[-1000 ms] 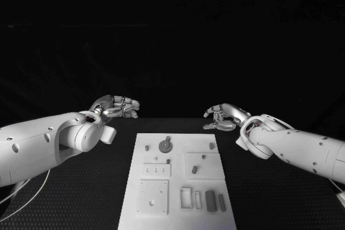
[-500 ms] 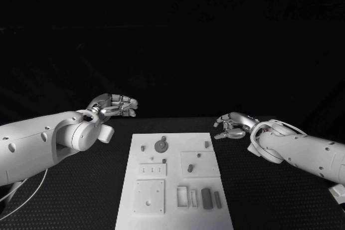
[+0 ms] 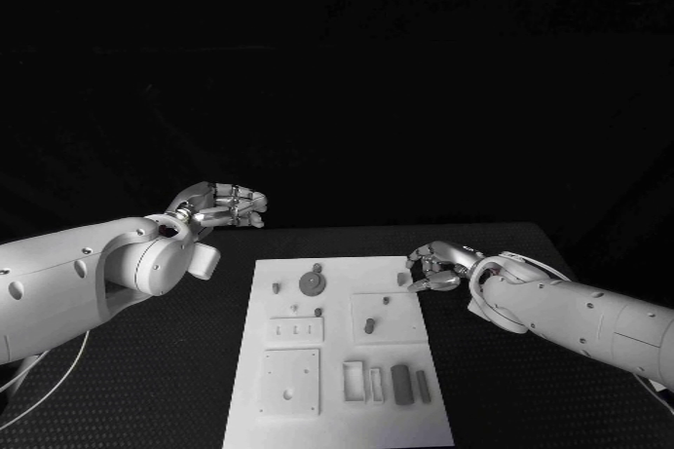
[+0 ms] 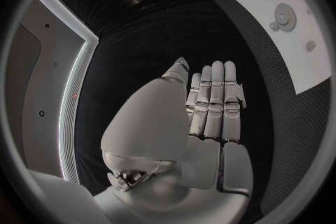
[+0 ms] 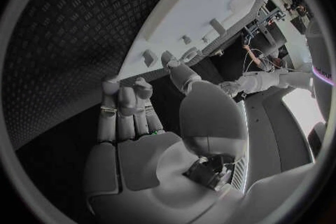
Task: Assemble the parts on the task board
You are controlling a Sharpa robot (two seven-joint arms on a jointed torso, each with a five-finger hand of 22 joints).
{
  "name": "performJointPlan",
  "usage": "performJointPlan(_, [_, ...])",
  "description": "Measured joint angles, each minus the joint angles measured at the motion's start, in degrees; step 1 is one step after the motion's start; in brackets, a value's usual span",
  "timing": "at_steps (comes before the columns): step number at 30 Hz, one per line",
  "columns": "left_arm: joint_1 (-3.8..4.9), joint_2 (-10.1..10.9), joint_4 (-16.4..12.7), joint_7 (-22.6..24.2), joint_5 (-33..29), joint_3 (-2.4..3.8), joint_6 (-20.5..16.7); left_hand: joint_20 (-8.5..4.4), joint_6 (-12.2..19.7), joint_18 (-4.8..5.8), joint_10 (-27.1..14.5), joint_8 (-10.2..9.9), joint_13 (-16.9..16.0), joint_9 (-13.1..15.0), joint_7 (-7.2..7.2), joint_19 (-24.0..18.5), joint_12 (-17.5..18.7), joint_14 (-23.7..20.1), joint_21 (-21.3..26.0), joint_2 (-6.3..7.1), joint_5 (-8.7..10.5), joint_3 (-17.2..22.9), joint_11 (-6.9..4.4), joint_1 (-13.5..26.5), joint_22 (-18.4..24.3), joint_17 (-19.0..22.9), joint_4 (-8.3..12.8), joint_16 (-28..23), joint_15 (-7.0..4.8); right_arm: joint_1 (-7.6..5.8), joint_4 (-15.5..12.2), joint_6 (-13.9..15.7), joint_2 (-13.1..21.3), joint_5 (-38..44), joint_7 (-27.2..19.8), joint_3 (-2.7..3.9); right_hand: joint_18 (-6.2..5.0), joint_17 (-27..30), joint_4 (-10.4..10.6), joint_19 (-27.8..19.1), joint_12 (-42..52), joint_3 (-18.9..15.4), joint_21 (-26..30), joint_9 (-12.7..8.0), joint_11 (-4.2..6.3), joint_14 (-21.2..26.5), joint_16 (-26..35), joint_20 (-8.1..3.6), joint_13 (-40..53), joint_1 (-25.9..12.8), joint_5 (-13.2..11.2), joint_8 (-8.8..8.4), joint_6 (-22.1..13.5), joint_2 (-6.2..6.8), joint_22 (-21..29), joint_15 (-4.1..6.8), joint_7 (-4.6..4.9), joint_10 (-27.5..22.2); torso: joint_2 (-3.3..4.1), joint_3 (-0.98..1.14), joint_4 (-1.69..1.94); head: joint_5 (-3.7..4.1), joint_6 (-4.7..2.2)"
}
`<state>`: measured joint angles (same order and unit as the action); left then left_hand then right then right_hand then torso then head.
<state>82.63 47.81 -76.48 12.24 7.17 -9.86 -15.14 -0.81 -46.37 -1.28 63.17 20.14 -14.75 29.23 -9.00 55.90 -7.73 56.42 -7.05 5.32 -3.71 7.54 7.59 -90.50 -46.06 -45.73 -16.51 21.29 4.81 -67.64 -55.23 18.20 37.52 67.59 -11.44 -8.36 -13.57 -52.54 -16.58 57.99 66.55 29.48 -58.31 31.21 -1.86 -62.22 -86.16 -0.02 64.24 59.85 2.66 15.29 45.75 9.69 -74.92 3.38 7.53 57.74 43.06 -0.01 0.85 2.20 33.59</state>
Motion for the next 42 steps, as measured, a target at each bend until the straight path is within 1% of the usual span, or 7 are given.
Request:
performJointPlan(5, [0.00, 0.1, -0.4, 0.0, 0.0, 0.00, 0.1, 0.00, 0.0, 0.00, 0.0, 0.0, 0.0, 0.0, 0.00, 0.0, 0.0, 0.0, 0.0, 0.00, 0.00, 0.0, 0.00, 0.0, 0.0, 0.0, 0.0, 0.0, 0.00, 0.77, 1.1, 0.2, -1.1, 0.1, -0.2, 0.00, 0.00, 0.1, 0.2, 0.0, 0.0, -0.2, 0.2, 0.0, 0.00, 0.0, 0.0, 0.00, -0.2, 0.6, 0.0, 0.00, -0.1, -0.60, 0.0, 0.00, 0.06, 0.0, 0.05, 0.03, 0.08, -0.14, 0.25])
performJointPlan(12, [0.00, 0.1, -0.7, 0.0, 0.0, 0.00, 0.2, 0.00, 0.2, 0.00, -0.2, 0.0, 0.0, 0.0, -0.18, 0.0, 0.0, 0.0, 0.2, 0.00, 0.00, 0.0, 0.20, 0.0, 0.0, -0.1, 0.0, 0.0, 0.00, 0.90, 2.0, 0.7, -1.7, 0.0, -0.3, 0.01, 0.00, 0.1, 0.2, 0.0, 0.2, -0.5, 0.2, 0.0, -0.01, 0.0, 0.0, 0.01, -0.4, 0.4, 0.0, 0.00, -0.1, -1.79, 0.0, 0.00, 0.07, 0.0, 0.12, 0.03, 0.16, -0.27, 0.38])
performJointPlan(16, [0.00, 0.3, -0.8, 0.0, 0.0, 0.00, 0.2, 0.00, 0.2, 0.00, -0.2, -0.2, 0.0, 0.0, -0.21, 0.0, 0.0, 0.0, 0.2, 0.00, 0.00, 0.0, 0.20, 0.0, 0.0, 0.0, 0.0, 0.0, 0.00, 0.90, 2.3, 0.9, -1.9, -0.1, -0.3, 0.01, 0.00, 0.1, 0.2, 0.0, 0.2, -0.5, 0.2, 0.0, -0.01, 0.0, 0.0, 0.01, -0.4, 0.2, 0.0, 0.00, -0.1, -2.03, 0.0, 0.00, 0.08, 0.0, 0.12, 0.03, 0.16, -0.38, 0.54])
performJointPlan(20, [0.00, 0.3, -0.9, 0.0, 0.0, 0.00, 0.2, 0.00, 0.2, 0.00, -0.2, -0.2, 0.0, 0.0, -0.21, 0.0, 0.0, 0.0, 0.2, 0.00, 0.00, 0.0, 0.20, 0.0, 0.0, 0.0, 0.0, 0.0, 0.00, 0.90, 3.0, 1.1, -2.3, -0.3, -0.4, 0.02, 0.00, 0.2, 0.1, 0.0, 0.2, -0.7, 0.2, 0.0, -0.01, 0.0, 0.0, 0.01, -0.5, 0.2, 0.0, 0.00, -0.1, -3.24, 0.0, -0.01, 0.08, 0.0, 0.11, 0.03, 0.14, -0.43, 0.68])
performJointPlan(26, [0.00, 0.3, -1.0, 0.0, 0.0, 0.00, 0.2, 0.00, 0.2, 0.00, -0.2, -0.2, 0.0, 0.0, -0.21, 0.0, 0.2, 0.0, 0.2, 0.00, 0.00, 0.0, 0.20, 0.0, -0.1, -0.1, 0.0, 0.0, 0.00, 0.90, 3.7, 1.2, -2.8, -1.0, -0.6, 0.03, 0.00, 0.2, 0.1, 0.0, 0.4, -0.7, 0.2, 0.1, -0.03, 0.0, 0.0, 0.02, -0.7, 0.8, 0.0, 0.00, -0.1, -6.11, 0.0, 0.01, 0.09, 0.0, 0.09, 0.07, 0.12, -0.50, 0.71])
performJointPlan(34, [0.00, 0.3, -1.2, 0.0, 0.0, 0.00, 0.2, 0.00, 0.2, 0.00, -0.2, -0.2, 0.0, 0.0, -0.21, 0.0, 0.2, 0.0, 0.2, 0.00, 0.00, 0.0, 0.20, 0.0, -0.1, -0.1, 0.0, -0.2, 0.00, 0.91, 4.2, 0.9, -3.7, -1.3, -0.8, 0.03, -0.11, 0.2, -0.1, -0.2, 0.4, -0.5, 0.2, 0.4, 0.04, 0.4, 0.0, 0.21, -0.9, 2.3, 0.0, 0.34, 0.5, -8.01, 0.0, 0.41, -0.49, -0.1, 0.08, 0.10, 0.12, -0.59, 0.83])
performJointPlan(42, [0.00, 0.5, -1.3, -0.1, 0.0, 0.01, 0.2, 0.00, 0.4, 0.00, -0.2, -0.2, 0.0, 0.0, -0.41, 0.0, 0.2, 0.0, 0.2, 0.00, 0.00, 0.0, 0.20, 0.0, -0.1, -0.1, 0.0, -0.2, 0.00, 1.15, 4.5, 0.4, -4.0, -1.3, -0.9, 0.03, -0.16, 0.2, -0.3, -0.2, 0.7, -0.7, 0.2, 0.4, 0.04, 0.6, 0.0, 0.22, -1.0, 2.8, 0.0, 0.34, 0.6, -7.51, 0.0, 0.60, -0.56, -0.1, 0.07, 0.10, 0.07, -0.87, 1.21])
